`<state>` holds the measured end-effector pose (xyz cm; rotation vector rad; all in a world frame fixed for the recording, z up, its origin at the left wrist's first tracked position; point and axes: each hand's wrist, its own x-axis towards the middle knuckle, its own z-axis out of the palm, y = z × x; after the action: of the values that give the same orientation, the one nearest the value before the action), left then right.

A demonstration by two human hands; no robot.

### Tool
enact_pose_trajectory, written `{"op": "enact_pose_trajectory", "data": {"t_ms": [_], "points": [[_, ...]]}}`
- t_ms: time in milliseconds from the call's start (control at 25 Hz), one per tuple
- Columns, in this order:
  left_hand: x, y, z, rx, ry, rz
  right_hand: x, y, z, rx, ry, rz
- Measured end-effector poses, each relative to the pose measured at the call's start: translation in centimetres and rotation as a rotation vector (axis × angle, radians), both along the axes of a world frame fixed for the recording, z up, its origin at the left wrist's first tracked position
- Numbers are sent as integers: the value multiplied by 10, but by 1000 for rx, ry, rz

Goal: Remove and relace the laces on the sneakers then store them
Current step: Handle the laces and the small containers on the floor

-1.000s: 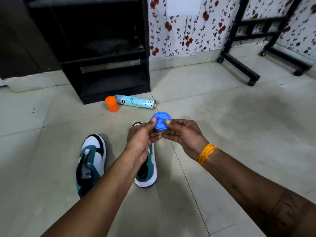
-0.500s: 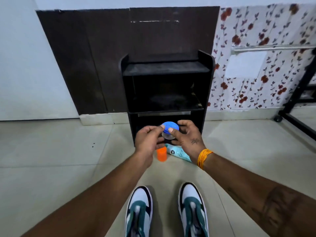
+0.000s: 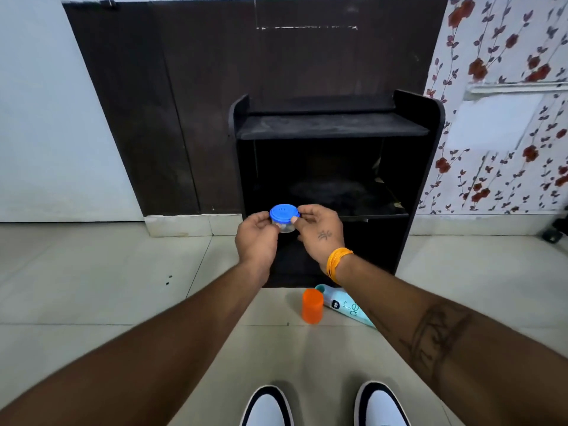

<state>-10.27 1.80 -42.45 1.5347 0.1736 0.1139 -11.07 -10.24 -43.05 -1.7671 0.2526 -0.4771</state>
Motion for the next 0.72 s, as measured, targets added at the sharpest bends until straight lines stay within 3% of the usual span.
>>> {"op": "enact_pose_trajectory", "data": {"t_ms": [360, 720], "points": [[52, 0, 11, -50, 19, -3, 72, 9, 15, 68, 151, 126], [52, 5, 28, -37, 42, -71, 80, 22, 16, 110, 177, 213]]}}
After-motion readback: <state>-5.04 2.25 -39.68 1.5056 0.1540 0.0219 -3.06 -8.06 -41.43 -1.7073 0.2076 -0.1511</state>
